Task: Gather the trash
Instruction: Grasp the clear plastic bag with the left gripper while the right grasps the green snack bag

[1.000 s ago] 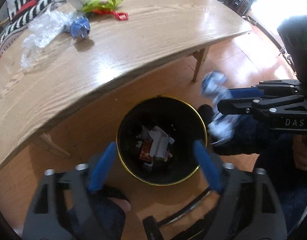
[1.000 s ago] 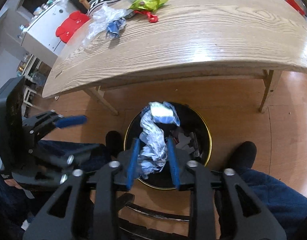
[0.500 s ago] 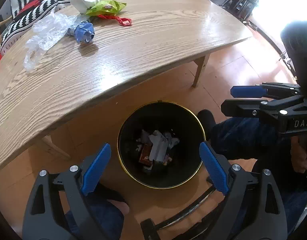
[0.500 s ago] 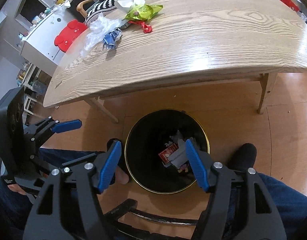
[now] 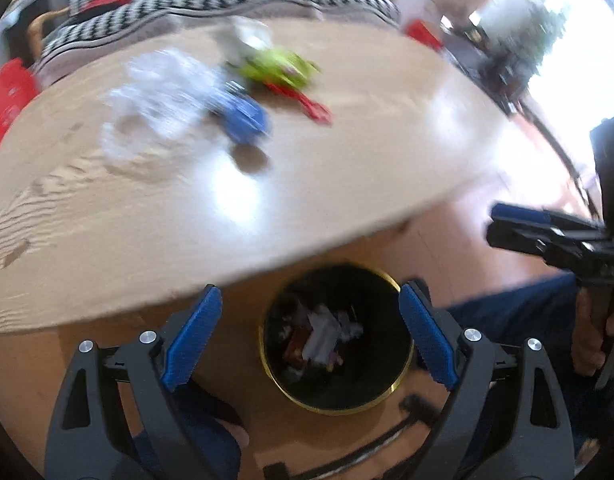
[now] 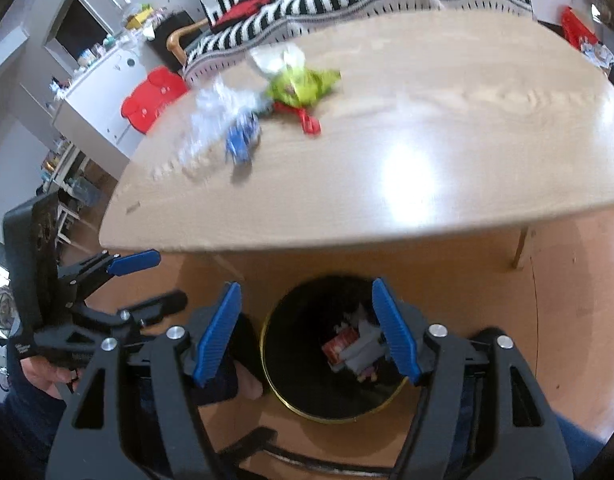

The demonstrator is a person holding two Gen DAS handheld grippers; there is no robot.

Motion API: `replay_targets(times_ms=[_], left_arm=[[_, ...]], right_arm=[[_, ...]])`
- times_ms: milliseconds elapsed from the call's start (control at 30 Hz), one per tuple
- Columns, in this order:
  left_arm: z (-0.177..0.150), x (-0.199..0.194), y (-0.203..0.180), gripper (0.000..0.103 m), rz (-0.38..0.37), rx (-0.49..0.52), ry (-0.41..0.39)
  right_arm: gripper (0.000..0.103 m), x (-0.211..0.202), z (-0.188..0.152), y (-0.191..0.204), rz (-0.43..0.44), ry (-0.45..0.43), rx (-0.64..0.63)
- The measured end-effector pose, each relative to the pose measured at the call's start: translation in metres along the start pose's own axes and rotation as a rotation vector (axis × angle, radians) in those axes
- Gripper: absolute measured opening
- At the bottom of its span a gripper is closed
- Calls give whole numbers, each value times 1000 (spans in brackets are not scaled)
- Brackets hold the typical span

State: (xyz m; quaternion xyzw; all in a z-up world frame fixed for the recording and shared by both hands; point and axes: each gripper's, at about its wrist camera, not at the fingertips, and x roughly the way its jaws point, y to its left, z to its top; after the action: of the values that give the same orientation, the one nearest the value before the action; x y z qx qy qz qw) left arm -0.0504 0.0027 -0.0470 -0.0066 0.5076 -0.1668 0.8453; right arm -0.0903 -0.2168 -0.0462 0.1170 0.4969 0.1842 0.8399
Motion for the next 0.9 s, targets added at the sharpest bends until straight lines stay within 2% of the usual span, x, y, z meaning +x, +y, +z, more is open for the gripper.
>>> replay_targets(times_ms=[133,200,300,467,533,600,700,800,900], left_arm=[[43,-15,39,92,83,-97,-88],[67,-15,62,93,132,-154,-105],[100,-3,94,93,179,-240,-100],[137,32,130,93,196,-347,-80],[141,44,136,93,176,-367,-81],[147,54,138,93,197,-362,-84],[152,73,143,93,169,-373,-54],[156,85,151,93,188,-389,-56],[162,97,158,93,135,-428,-56]], right_arm=[[78,1,47,10,-5,-38,-15],[80,11,76,11,3,-43,14],[83,34,113,9,19,-30,75],[83,98,170,-3,6,22,179],[83,116,179,-11,-1,32,211],[83,134,183,-17,-3,55,243],[83,159,189,-22,36,96,304],[84,177,190,-27,85,126,369],[84,183,195,-22,99,117,378]])
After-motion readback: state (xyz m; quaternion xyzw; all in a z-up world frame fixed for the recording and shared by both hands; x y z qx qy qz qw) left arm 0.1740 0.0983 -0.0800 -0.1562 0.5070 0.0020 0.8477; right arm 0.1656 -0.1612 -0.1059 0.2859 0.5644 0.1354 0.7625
